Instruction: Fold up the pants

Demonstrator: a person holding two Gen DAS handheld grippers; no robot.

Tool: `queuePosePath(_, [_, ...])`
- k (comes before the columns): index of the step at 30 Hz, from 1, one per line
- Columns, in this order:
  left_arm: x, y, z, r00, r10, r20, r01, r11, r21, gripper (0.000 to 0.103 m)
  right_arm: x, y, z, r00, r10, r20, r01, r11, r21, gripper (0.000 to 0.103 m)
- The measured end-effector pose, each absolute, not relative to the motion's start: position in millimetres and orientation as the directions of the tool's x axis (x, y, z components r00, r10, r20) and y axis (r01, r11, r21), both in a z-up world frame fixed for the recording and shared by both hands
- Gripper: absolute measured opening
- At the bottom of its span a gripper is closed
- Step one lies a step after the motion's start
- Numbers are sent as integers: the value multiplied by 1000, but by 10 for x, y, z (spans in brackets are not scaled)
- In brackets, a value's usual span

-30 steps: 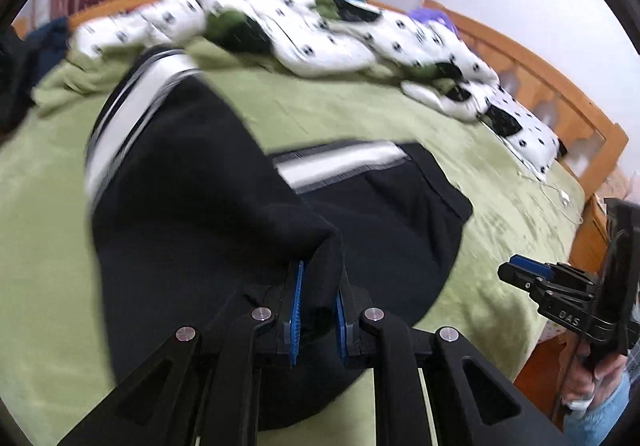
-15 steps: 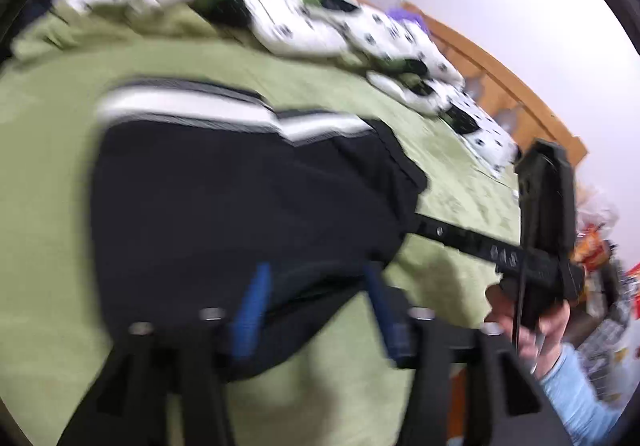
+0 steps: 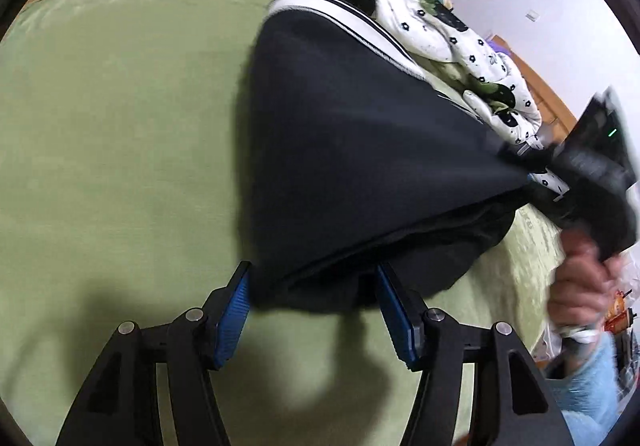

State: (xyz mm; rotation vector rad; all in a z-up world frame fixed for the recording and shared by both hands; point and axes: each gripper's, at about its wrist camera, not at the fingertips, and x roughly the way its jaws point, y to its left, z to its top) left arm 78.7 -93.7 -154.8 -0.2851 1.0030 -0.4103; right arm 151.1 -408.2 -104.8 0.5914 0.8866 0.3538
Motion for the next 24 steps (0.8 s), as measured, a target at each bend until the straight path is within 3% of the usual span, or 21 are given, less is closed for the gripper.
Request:
queuePosePath(7, [714, -1054, -1533, 537, -407, -739, 194, 912, -361, 58, 1554, -4255, -500, 652, 461, -602, -100, 840, 534, 17])
queuePosePath(14, [708, -1273, -1389, 471, -487, -736, 324, 871, -369, 58, 1403, -4943, -271, 739, 295, -606, -60, 924, 377, 16])
queuePosePath(17, [637, -1455, -1325, 440, -492, -751, 422, 852, -310, 58, 1258, -5352, -472, 751, 209, -627, 32, 936, 351, 16])
queuePosePath(20, [567, -1546, -1271, 426, -505, -750, 483, 828, -284, 58, 1229, -5612, -907, 698, 124, -706, 151, 938, 314, 16])
queuePosePath(24, [606, -1717, -1240, 412, -514, -753, 499, 818, -285, 58, 1184, -5765, -1196, 692, 159, -704, 195, 898, 394, 16])
